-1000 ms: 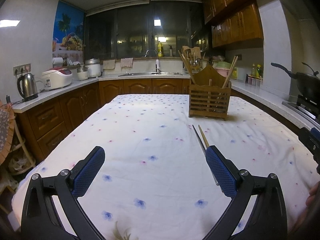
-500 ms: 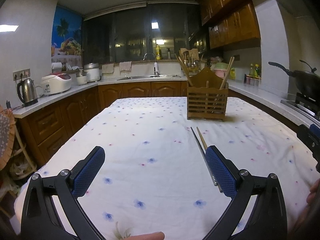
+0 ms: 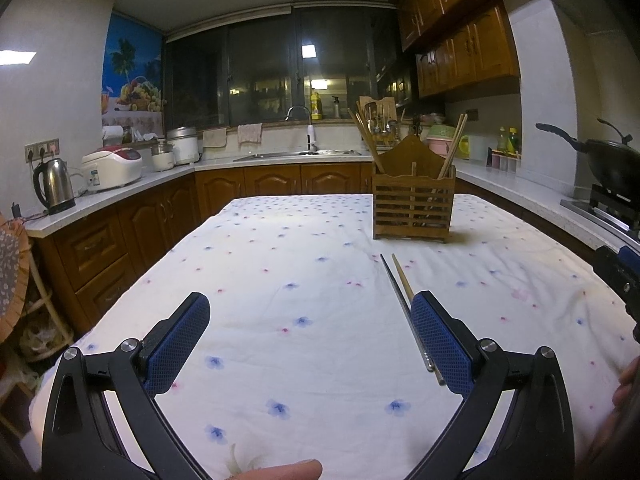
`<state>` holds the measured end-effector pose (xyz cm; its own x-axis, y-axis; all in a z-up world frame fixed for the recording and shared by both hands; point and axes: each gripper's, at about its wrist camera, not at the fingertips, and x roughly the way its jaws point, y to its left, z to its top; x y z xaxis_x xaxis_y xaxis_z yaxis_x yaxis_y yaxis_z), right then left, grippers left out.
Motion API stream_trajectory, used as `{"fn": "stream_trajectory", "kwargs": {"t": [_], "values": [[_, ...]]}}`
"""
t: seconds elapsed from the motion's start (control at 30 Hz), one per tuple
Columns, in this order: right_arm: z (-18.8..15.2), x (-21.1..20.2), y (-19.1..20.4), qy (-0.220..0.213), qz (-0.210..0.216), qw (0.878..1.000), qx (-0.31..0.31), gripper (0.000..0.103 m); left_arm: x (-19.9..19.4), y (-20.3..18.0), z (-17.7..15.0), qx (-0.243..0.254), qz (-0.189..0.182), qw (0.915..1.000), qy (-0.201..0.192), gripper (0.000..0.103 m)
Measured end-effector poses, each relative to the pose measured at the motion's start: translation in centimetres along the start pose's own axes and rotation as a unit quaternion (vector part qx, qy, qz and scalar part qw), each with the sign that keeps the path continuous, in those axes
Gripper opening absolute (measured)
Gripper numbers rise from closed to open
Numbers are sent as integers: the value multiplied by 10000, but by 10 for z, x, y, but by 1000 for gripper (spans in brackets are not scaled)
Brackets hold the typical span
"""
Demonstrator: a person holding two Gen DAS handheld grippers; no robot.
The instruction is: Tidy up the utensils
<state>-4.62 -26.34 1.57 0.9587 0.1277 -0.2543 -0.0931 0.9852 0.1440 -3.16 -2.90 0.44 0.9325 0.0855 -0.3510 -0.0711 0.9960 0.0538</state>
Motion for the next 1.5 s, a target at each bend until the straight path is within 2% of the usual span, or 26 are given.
{"fn": "stream_trajectory", "kwargs": {"t": [1.5], "values": [[5,1,9,-40,32,10000,-8,103,-3,-2,-2,22,9,10000,-14,103]]}}
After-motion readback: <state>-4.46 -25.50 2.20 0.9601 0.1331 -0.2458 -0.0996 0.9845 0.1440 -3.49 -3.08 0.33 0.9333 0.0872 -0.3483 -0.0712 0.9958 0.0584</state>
